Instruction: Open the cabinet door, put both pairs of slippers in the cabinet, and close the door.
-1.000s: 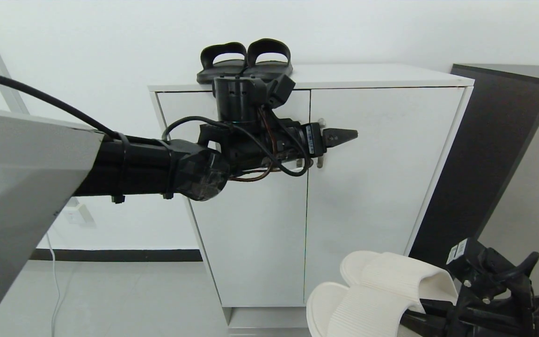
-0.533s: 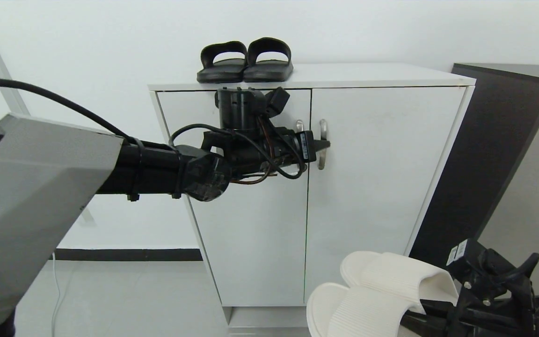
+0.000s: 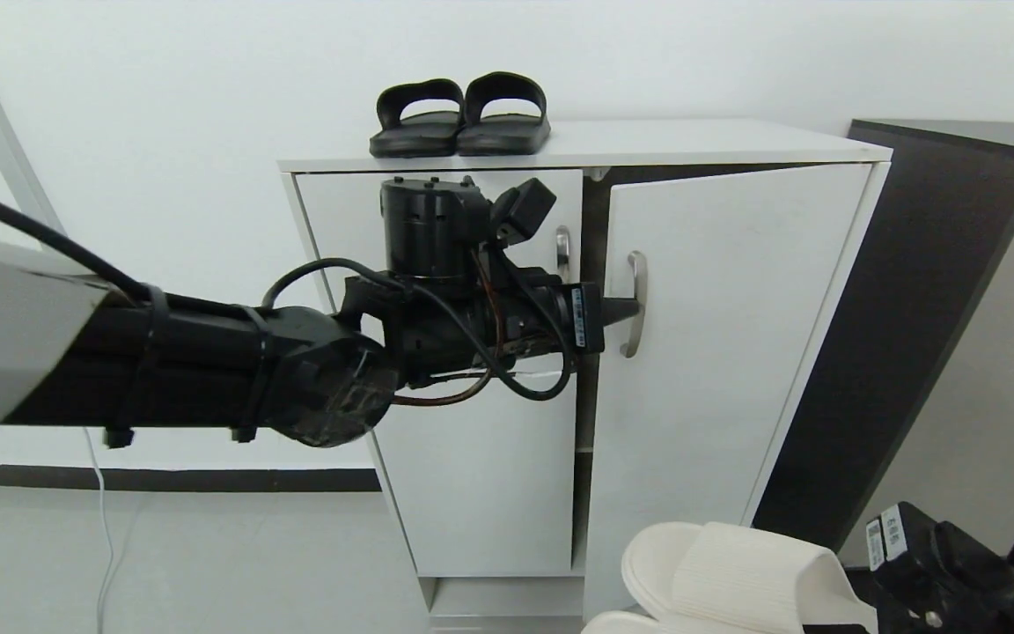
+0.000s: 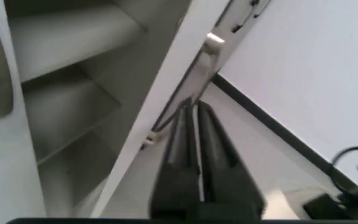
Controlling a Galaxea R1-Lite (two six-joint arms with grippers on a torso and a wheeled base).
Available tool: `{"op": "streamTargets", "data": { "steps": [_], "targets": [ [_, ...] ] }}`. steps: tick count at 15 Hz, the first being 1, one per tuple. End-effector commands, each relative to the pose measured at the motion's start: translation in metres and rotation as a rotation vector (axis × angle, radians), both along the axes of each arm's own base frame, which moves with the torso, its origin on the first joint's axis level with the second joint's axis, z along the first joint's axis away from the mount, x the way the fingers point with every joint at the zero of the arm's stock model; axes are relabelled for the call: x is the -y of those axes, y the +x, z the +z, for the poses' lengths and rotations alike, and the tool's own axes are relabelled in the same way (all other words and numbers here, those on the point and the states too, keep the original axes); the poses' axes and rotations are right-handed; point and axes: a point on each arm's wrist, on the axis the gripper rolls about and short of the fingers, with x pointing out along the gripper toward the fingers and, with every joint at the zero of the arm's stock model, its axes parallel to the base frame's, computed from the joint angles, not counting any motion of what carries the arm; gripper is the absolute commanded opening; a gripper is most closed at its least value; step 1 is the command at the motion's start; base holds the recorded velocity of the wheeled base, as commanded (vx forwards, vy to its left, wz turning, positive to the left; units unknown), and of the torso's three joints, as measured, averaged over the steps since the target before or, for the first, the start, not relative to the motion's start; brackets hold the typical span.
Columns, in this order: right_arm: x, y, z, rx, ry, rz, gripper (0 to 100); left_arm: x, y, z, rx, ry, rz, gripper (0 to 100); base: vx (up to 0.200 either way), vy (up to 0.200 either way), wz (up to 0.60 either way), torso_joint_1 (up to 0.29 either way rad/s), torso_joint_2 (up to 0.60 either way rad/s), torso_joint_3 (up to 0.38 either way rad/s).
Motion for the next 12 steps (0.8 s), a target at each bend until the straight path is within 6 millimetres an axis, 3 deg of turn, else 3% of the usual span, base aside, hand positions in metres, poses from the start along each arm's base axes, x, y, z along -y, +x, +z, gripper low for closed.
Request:
{"op": "streamTargets", "data": {
  "steps": [1, 5, 9, 12],
  "targets": [
    [0.003, -0.003, 0.0, 0.009, 0.004, 0.004, 0, -0.009, -0.033, 0.018, 0.03, -0.022, -0.035, 0, 0.0, 0.0, 0.0, 0.0, 0.0, 0.0],
    [0.003, -0.003, -0.002, 0.007, -0.007, 0.005, 0, -0.023, -0.051, 0.011, 0.042, -0.028, -0.033, 0, 0.0, 0.0, 0.0, 0.0, 0.0, 0.0],
    [0.003, -0.002, -0.002, 0.006, -0.01, 0.002, 0, -0.033, -0.028, -0.004, 0.035, -0.035, 0.033, 0, 0.0, 0.0, 0.0, 0.0, 0.0, 0.0],
    [0.002, -0.002, -0.003, 0.003, -0.013, 0.002, 0, -0.025, -0.003, -0.006, -0.009, -0.086, 0.053, 0, 0.0, 0.0, 0.0, 0.0, 0.0, 0.0]
  ]
}}
